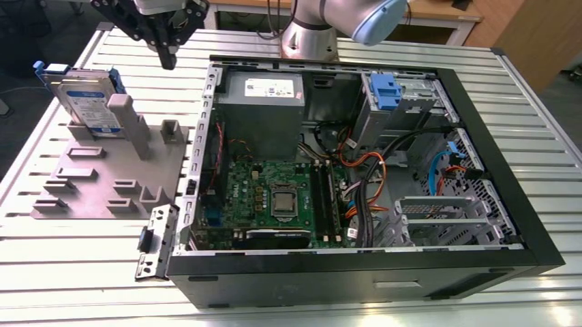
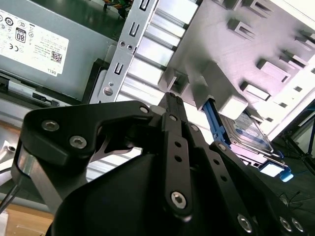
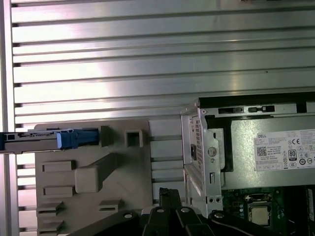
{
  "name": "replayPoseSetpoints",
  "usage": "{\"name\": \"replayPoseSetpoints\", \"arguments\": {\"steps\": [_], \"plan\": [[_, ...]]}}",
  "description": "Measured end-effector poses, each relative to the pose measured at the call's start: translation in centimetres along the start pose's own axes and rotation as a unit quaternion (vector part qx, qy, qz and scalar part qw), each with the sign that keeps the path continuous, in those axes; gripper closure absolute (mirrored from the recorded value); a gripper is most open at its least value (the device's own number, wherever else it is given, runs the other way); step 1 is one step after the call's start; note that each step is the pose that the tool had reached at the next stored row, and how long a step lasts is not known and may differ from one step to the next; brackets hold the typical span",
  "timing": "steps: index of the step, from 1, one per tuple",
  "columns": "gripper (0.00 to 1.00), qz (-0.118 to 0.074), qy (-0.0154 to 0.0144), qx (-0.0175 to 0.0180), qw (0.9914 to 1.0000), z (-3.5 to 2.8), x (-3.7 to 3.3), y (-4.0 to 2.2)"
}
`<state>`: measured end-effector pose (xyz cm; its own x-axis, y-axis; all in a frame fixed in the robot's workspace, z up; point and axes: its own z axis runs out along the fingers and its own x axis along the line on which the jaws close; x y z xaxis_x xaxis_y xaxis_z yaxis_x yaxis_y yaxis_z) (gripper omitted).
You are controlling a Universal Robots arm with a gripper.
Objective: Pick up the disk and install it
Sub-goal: 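Reach for the disk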
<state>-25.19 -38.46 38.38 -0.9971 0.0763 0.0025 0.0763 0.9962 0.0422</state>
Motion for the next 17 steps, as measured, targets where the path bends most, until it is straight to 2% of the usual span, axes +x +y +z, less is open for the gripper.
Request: {"name": "replayPoseSetpoints", "arguments": {"steps": [1, 7, 13, 17], "plan": [[0.89, 0.000, 0.0000, 0.0000, 1.00000, 0.01, 0.41, -0.03], [0.89, 0.000, 0.0000, 0.0000, 1.00000, 0.04, 1.52, -0.04], [0.89, 0.000, 0.0000, 0.0000, 1.00000, 0.11, 2.39, 0.27], [0.89, 0.000, 0.0000, 0.0000, 1.00000, 0.16, 3.23, 0.47]]}}
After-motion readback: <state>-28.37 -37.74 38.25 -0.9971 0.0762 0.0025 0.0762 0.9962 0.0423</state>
